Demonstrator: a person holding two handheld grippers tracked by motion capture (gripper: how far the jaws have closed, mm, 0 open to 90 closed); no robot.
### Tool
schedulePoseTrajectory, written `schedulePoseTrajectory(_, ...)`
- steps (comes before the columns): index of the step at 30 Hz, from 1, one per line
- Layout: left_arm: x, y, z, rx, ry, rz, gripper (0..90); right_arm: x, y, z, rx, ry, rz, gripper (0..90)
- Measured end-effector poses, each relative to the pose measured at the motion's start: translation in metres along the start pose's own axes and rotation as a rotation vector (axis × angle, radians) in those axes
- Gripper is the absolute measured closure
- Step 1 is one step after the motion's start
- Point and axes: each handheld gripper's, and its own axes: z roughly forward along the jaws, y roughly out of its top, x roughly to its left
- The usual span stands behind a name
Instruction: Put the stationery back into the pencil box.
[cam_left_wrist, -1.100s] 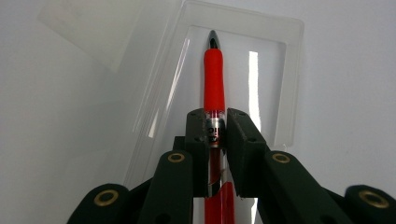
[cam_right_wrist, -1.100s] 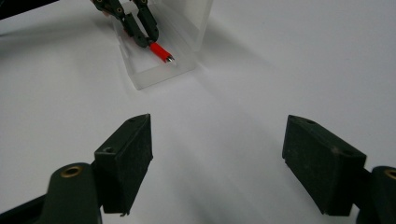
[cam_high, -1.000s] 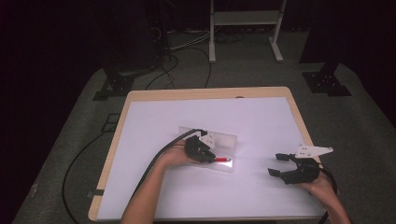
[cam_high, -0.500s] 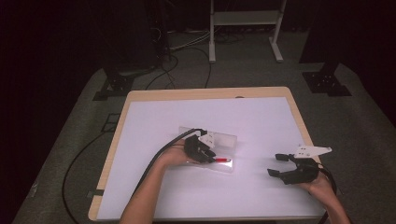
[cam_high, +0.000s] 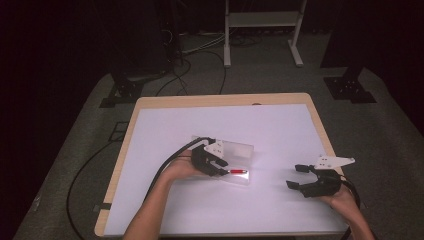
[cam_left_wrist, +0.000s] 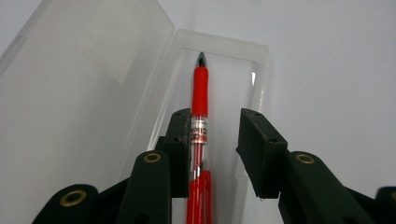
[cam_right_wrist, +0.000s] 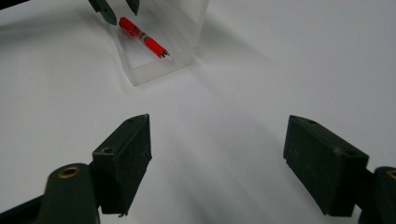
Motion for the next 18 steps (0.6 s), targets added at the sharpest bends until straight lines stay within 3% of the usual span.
schedulePoseTrajectory(18,-0.009,-0.016,-0.022,-0.082,0.052,-0.069,47.8,0.000,0.000,0.001,0.009,-0.004,0.006,22.6)
